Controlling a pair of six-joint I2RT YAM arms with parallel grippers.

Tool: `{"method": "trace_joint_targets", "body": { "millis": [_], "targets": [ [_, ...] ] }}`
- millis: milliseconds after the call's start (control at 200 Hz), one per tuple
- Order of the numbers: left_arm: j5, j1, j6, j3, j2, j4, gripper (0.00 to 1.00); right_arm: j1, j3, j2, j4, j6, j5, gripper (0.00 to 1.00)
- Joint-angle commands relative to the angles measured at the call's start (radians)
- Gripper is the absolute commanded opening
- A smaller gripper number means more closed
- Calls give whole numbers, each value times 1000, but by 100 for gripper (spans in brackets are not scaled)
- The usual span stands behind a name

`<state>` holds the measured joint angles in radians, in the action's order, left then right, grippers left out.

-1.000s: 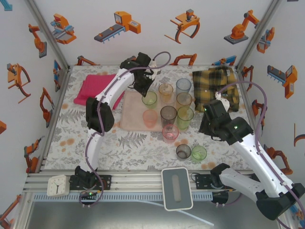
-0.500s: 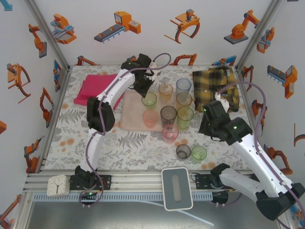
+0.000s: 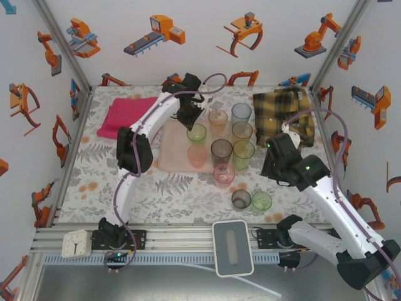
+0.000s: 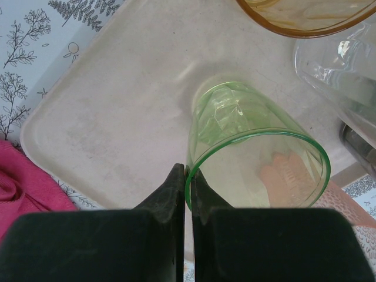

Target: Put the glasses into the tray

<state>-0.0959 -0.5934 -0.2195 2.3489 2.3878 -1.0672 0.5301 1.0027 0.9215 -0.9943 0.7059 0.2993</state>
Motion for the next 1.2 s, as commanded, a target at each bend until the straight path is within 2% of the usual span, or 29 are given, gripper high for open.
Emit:
{"method": "trace_joint_targets", "body": {
  "millis": [0, 491, 841, 1006, 1192],
  "targets": [
    [5, -3, -20, 10, 14, -22, 10, -7, -10, -10, 20, -9, -6, 42],
    [3, -9, -23, 29, 25, -30, 19, -8, -11, -14, 22, -8, -11, 42],
    [16, -9, -29, 36, 17, -31, 30, -9, -8, -10, 27, -11, -11, 42],
    [32, -7, -37, 47, -4, -33, 32, -10, -2, -10, 28, -14, -9, 42],
    [46, 1, -37, 53, -58, -33, 40, -11, 14, -6, 28, -19, -7, 42]
  ]
}}
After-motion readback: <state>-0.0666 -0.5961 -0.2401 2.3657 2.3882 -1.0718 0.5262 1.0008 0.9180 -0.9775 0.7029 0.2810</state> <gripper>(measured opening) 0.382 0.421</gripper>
